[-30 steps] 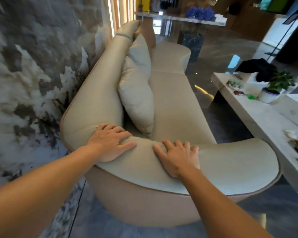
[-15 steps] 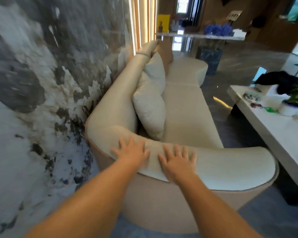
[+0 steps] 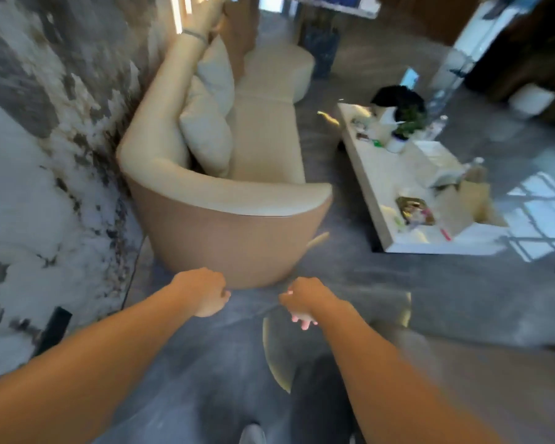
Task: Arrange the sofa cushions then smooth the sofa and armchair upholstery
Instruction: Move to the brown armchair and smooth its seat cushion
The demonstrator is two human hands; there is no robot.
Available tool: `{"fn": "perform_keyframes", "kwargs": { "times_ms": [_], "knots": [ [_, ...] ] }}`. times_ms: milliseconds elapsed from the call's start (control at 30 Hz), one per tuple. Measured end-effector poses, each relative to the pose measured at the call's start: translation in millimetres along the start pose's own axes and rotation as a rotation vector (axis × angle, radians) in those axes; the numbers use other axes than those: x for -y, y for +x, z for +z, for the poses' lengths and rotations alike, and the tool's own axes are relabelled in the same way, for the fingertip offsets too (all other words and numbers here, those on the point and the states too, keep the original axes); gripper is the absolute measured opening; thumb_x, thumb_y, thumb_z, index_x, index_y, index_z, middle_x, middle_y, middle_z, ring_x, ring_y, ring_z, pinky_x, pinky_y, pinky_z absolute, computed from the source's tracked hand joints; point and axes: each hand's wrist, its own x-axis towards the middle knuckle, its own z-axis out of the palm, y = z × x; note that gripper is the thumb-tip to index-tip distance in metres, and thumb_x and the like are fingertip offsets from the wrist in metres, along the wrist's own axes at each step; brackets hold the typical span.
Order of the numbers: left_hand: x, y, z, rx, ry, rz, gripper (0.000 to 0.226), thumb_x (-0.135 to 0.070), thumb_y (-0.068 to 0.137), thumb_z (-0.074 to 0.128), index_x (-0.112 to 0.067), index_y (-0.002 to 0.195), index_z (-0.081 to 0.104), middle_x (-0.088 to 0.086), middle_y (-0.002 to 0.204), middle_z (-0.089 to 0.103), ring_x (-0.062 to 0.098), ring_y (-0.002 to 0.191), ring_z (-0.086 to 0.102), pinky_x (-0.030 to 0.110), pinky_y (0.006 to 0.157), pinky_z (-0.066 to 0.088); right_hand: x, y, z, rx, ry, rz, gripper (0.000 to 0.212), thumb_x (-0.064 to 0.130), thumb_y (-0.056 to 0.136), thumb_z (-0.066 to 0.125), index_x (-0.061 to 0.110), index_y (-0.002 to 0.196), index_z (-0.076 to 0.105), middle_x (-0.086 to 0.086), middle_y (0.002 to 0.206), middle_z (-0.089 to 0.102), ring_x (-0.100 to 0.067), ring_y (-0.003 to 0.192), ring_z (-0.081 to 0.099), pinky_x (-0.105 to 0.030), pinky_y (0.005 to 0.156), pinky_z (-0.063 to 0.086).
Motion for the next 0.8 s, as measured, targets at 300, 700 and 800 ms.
{"fn": "perform_keyframes", "kwargs": {
  "times_ms": [300, 700, 800],
  "knots": [
    [-91.7, -189.7, 43.2, -0.016, 0.103, 0.254, 0.038, -0.04, 0.097, 0.034, -0.019, 0.07, 0.051, 0.002, 0.084, 0.058, 0.025, 0.081, 0.058, 0.039, 0.076, 0.048, -103.4, -239.5, 120.1, -0.188, 0.157, 0.28, 0.035, 0.029, 0.089, 0.048, 0.006, 0.11, 0.065, -0.019, 0.112, 0.067, -0.035, 0.103, 0.064, -0.037, 0.084, 0.053],
    [-334.5, -359.6, 121.9, -0.063, 0.264, 0.454, 0.043, -0.048, 0.095, 0.042, -0.018, 0.065, 0.05, 0.009, 0.089, 0.062, 0.031, 0.085, 0.059, 0.038, 0.083, 0.051, -259.2, -472.3, 247.2, -0.35, 0.232, 0.389, 0.034, 0.022, 0.09, 0.053, 0.012, 0.12, 0.064, -0.013, 0.126, 0.062, -0.034, 0.113, 0.061, -0.038, 0.087, 0.051],
    [-435.6, -396.8, 163.5, -0.05, 0.31, 0.521, 0.039, -0.05, 0.094, 0.043, -0.021, 0.071, 0.055, 0.012, 0.108, 0.066, 0.034, 0.101, 0.06, 0.04, 0.089, 0.049, -327.6, -538.0, 295.6, -0.362, 0.264, 0.441, 0.033, 0.026, 0.091, 0.05, 0.016, 0.119, 0.064, -0.01, 0.123, 0.061, -0.035, 0.108, 0.061, -0.037, 0.079, 0.05]
  ]
}}
